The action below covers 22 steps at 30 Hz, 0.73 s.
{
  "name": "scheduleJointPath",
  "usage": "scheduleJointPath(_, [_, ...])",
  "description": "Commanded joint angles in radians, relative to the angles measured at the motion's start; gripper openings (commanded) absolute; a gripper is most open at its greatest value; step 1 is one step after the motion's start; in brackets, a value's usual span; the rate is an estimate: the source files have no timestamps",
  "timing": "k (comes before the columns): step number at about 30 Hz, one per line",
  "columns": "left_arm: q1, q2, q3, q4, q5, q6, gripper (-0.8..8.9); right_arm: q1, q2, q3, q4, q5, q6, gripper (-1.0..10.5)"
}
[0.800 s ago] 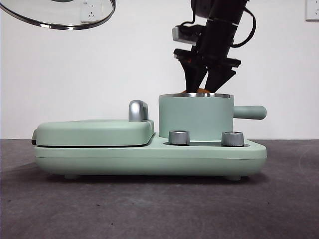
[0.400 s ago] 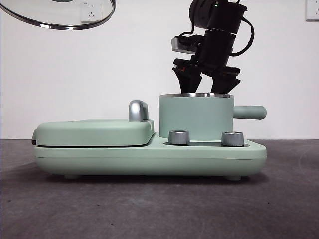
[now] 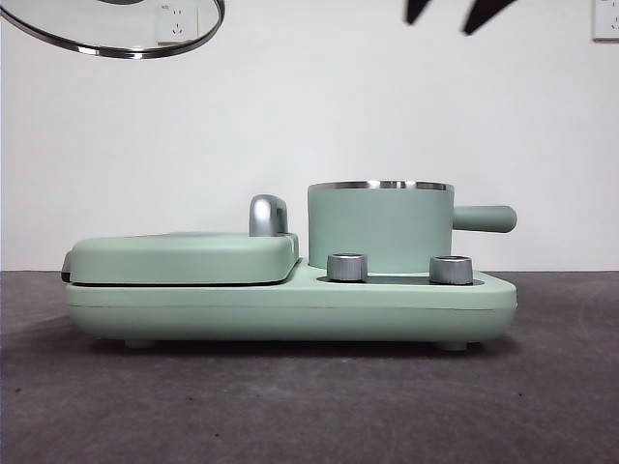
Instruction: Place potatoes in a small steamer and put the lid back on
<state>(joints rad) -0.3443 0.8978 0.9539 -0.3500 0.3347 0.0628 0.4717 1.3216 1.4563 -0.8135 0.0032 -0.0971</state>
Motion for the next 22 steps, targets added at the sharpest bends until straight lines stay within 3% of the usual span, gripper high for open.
scheduleJointPath(1, [-0.003,0.003,0.016,0.029,-0.001,0.0,0.16,0.006,-0.181,-0.199,0.049,0.01,0.029,4.1])
scheduleJointPath(9, [-0.004,0.005,0.016,0.031,0.023,0.0,0.16,0.011,-0.587,-0.487,0.018,0.024,0.129,3.7])
scheduleJointPath(17, [-0.035,0.048,0.016,0.055,0.033,0.008,0.15,0.018,-0.865,-0.576,-0.092,0.03,0.192,3.7])
scheduleJointPath(22, [-0.101,0.14,0.017,0.19,0.033,0.007,0.15,0.018,-0.933,-0.576,-0.162,0.062,0.203,3.7])
